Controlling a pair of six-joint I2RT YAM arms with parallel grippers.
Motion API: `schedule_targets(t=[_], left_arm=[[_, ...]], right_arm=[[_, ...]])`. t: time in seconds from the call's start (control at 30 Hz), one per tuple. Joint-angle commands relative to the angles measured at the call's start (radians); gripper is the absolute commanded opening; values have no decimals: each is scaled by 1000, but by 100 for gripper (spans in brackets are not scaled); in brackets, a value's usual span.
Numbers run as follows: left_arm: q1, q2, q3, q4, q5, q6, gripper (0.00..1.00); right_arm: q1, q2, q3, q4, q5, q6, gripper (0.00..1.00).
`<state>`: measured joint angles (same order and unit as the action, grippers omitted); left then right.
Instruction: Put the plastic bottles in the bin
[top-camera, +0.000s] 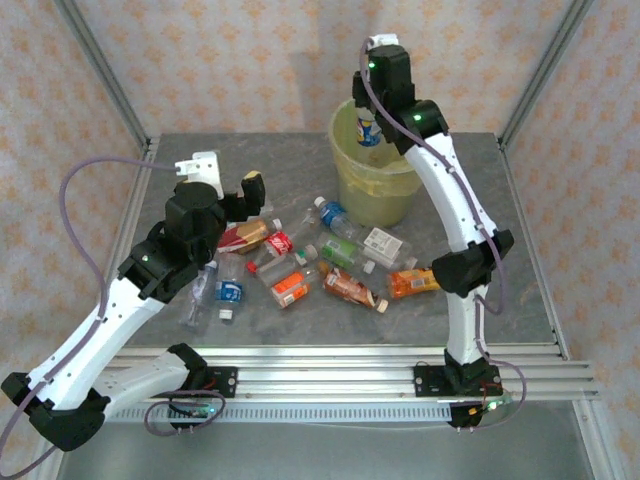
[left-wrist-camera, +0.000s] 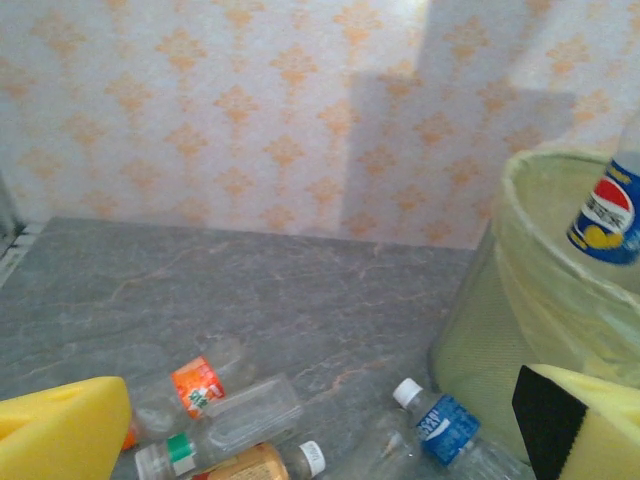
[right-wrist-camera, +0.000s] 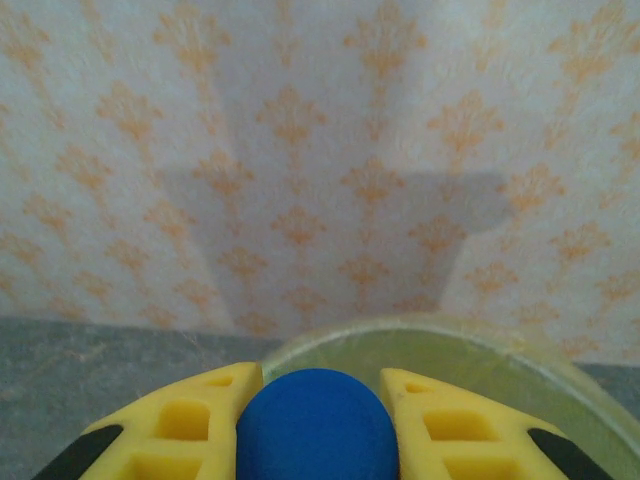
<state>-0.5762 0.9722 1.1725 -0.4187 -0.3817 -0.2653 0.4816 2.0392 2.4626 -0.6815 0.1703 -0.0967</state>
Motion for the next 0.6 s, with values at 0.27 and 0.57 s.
schedule_targets(t=[0.27, 0.57], left_arm=[[3, -24, -54, -173, -206, -130, 100], [10, 35, -1, -284, -257, -148, 100]], right_arm=[[-36, -4, -216, 49, -80, 134, 0], [-108, 76, -155, -81, -232, 322, 0]])
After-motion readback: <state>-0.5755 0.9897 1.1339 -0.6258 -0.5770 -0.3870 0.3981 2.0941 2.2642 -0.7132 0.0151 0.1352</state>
